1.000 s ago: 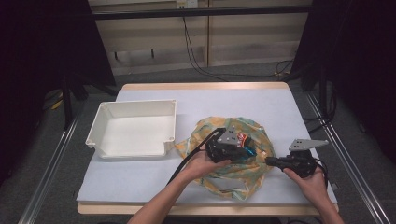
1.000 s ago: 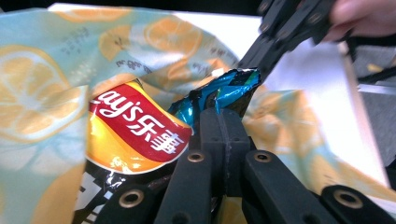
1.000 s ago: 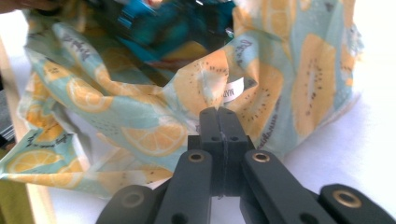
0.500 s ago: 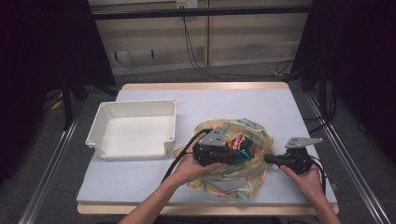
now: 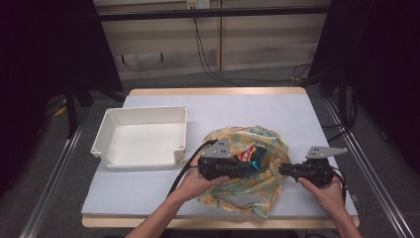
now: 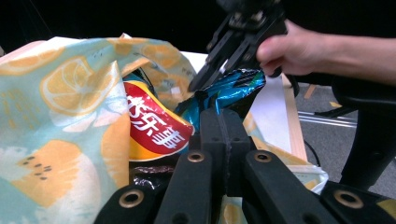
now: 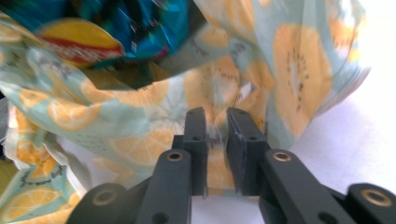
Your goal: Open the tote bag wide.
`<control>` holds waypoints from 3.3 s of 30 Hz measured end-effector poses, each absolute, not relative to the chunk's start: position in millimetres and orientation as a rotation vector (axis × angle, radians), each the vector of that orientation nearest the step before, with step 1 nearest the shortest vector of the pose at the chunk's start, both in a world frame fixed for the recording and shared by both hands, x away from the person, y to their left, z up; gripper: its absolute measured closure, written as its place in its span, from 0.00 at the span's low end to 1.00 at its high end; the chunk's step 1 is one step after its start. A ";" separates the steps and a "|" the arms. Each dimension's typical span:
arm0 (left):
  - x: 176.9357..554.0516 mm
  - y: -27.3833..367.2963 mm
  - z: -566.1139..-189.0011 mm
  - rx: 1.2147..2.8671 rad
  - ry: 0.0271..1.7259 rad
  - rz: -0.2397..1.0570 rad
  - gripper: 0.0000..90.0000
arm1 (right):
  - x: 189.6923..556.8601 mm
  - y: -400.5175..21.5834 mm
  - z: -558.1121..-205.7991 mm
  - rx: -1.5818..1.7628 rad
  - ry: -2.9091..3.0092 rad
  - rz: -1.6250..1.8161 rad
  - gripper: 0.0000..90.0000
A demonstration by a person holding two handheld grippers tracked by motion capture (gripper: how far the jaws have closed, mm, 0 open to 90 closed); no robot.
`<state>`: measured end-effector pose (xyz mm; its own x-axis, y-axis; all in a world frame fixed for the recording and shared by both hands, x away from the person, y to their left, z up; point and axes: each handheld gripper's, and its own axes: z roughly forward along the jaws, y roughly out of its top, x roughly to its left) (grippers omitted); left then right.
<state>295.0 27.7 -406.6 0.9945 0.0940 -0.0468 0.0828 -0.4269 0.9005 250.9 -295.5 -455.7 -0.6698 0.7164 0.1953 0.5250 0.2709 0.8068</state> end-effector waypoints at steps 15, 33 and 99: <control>292.4 24.7 -410.7 2.047 0.112 -0.012 1.00 | 262.9 -284.6 -421.3 1.064 2.258 1.400 0.59; 288.5 30.4 -410.1 2.054 0.085 -0.022 1.00 | 290.4 -289.6 -420.8 1.093 2.204 1.464 1.00; 309.1 22.8 -351.3 1.826 0.125 -0.073 1.00 | 318.9 -311.7 -462.9 1.259 2.150 1.357 1.00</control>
